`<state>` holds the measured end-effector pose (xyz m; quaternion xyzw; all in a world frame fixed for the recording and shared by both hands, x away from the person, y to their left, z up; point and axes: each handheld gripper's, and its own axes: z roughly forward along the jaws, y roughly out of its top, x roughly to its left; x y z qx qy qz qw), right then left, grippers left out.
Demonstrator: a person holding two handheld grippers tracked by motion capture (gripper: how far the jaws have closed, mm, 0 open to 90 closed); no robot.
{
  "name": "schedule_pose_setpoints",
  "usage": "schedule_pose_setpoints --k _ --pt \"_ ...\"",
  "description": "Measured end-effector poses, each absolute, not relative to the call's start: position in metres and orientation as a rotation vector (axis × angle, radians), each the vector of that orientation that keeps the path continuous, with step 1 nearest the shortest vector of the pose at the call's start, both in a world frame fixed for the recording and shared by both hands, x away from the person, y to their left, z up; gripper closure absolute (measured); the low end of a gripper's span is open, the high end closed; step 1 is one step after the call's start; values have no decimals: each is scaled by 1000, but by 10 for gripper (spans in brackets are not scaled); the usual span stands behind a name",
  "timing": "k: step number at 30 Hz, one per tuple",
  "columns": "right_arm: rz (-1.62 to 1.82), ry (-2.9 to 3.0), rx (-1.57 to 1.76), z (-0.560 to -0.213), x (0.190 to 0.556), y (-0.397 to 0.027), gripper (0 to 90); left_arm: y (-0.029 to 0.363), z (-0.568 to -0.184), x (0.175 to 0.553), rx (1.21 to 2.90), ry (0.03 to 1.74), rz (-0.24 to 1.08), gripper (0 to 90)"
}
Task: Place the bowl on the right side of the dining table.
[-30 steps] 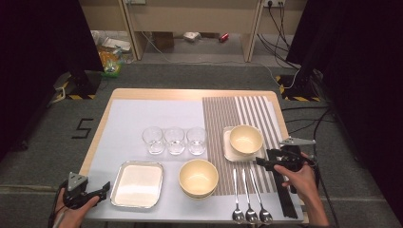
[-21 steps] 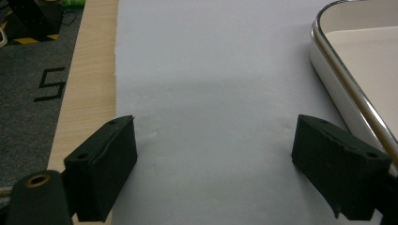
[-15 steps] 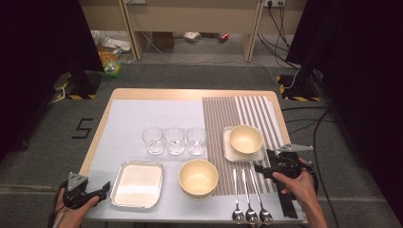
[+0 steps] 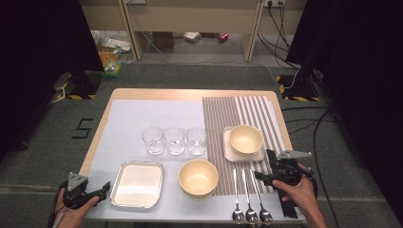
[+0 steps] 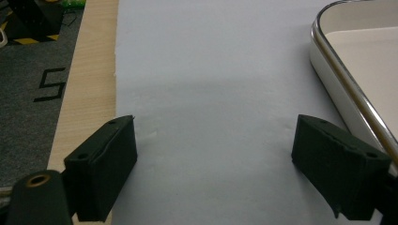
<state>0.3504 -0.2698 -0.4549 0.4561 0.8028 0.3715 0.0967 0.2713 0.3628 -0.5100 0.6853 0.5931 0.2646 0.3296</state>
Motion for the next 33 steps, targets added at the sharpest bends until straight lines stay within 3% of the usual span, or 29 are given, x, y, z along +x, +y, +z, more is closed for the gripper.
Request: schedule_pose_setpoints --k 33 --pt "1036 2451 1292 -464 331 -266 186 362 -510 272 1790 1558 697 135"
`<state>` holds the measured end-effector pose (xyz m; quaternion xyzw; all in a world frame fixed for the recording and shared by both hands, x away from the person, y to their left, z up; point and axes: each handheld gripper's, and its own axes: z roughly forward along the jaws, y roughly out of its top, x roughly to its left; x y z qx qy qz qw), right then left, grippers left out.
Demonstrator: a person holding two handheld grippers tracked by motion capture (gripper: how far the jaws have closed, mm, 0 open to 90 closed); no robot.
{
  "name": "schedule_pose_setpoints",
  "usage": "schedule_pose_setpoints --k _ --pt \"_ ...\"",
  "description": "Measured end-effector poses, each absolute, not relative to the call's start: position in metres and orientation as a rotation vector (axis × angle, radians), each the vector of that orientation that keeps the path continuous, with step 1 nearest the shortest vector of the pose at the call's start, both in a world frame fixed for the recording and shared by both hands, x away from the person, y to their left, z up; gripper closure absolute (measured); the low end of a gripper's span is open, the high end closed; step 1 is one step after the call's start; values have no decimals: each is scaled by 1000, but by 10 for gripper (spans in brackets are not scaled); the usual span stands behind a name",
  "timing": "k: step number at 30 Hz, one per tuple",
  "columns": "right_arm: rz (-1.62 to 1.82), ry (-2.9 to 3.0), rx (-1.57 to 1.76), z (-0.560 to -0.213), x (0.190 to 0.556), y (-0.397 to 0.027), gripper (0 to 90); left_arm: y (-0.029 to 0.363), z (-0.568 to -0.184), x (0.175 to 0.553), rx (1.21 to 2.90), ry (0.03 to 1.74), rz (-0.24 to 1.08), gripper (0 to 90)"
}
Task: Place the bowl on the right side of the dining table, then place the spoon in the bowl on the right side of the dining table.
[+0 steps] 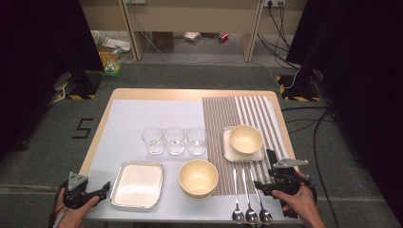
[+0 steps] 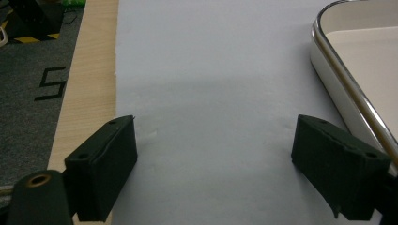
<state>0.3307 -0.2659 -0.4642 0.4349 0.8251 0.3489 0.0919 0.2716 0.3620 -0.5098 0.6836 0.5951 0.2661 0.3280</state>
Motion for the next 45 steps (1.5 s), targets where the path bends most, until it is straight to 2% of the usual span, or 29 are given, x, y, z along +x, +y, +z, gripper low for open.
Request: schedule_pose_setpoints --k 8,19,26,29,45 --pt "1039 2461 1295 -466 325 -266 160 362 -510 272 1791 1559 695 135" --pt "1042 2481 1259 -468 314 -268 173 362 -510 271 1792 1556 699 135" --pt "1026 2505 1233 -467 308 -270 378 362 -510 271 1791 1555 699 135" --pt "1003 2518 1223 -467 305 -269 429 362 -510 271 1789 1554 701 135" --pt "929 2562 1144 -473 290 -258 608 362 -511 271 1784 1550 705 135"
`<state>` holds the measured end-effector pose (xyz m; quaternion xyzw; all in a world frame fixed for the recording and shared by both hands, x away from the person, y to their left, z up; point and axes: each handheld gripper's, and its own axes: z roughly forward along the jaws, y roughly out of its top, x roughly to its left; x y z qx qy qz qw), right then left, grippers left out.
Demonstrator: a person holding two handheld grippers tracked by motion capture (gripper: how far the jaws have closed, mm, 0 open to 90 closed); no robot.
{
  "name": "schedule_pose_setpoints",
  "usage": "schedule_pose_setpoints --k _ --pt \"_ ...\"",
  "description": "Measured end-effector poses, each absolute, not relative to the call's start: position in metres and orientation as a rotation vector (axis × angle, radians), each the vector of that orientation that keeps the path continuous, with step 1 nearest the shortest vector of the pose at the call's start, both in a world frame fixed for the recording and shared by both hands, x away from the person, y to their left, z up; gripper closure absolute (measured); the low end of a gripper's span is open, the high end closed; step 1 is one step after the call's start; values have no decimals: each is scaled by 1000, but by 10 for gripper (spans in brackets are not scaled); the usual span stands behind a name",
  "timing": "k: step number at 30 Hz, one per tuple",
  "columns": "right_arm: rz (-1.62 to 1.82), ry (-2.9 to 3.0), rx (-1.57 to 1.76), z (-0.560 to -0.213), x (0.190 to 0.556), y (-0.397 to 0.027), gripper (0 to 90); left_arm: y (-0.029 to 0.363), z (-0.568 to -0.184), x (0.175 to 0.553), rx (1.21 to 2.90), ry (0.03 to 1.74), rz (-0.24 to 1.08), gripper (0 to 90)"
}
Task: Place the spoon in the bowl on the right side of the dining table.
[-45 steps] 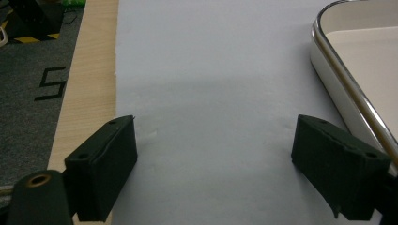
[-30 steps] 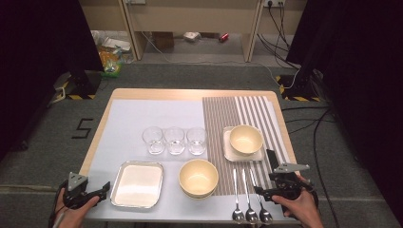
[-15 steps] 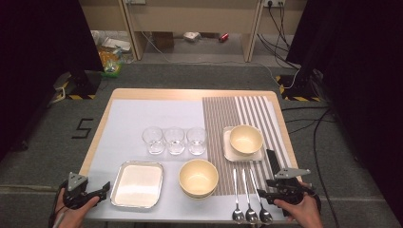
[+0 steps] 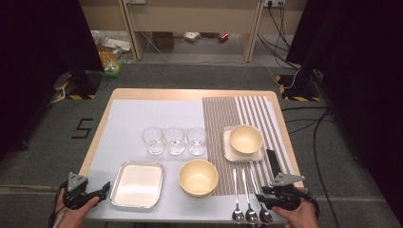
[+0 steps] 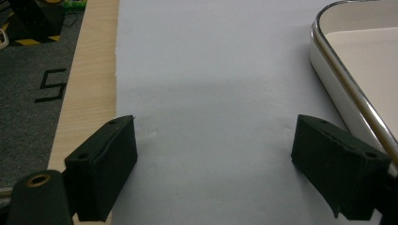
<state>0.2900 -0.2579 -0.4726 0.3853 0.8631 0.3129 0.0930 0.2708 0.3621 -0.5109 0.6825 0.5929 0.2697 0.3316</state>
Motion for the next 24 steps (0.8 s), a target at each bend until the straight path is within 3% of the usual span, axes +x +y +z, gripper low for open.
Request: schedule_pose_setpoints --k 24 --pt "870 2587 1068 -474 286 -247 812 362 -511 271 1777 1550 710 135"
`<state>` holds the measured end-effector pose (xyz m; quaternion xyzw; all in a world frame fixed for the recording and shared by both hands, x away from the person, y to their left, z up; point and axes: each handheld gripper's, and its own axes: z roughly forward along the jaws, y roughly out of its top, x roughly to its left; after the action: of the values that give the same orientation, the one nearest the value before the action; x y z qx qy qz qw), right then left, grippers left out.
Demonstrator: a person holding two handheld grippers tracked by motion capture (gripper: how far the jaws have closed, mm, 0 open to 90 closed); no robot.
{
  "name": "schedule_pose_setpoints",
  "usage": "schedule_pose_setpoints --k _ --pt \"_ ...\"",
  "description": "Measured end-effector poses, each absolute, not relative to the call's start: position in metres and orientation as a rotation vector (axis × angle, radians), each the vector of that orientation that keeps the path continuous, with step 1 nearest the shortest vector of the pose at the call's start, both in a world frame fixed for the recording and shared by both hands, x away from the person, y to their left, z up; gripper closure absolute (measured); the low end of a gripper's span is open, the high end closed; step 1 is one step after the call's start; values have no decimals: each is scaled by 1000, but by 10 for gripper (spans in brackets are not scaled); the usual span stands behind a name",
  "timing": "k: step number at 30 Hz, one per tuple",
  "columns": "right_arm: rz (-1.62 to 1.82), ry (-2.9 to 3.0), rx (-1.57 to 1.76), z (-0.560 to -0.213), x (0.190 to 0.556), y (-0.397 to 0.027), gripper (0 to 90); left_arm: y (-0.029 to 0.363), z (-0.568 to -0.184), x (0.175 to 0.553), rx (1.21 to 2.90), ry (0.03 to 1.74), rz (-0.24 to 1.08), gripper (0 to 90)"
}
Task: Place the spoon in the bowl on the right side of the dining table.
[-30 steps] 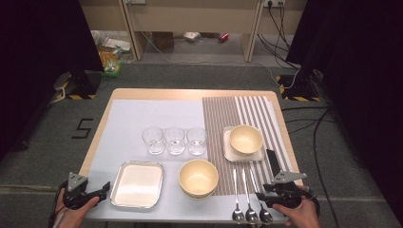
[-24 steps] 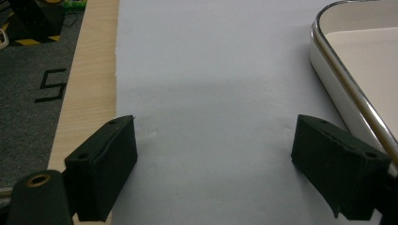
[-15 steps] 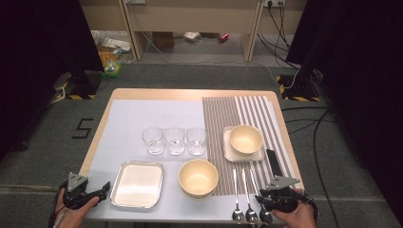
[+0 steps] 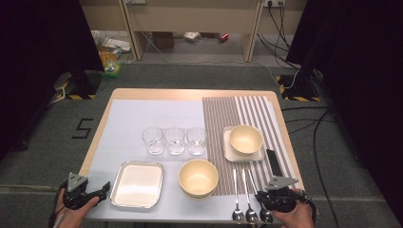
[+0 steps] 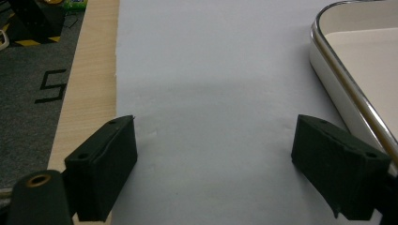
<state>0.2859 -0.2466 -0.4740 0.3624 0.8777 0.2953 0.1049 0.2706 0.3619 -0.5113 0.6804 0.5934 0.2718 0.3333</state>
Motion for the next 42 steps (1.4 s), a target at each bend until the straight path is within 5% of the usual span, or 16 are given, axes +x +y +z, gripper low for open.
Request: schedule_pose_setpoints --k 15,27,42 --pt "896 2563 1116 -474 318 -252 847 362 -511 271 1778 1549 709 134" --pt "846 2551 1136 -472 304 -252 787 362 -511 270 1777 1548 709 135" --pt "845 2595 1137 -471 313 -253 856 362 -511 271 1782 1554 708 134"
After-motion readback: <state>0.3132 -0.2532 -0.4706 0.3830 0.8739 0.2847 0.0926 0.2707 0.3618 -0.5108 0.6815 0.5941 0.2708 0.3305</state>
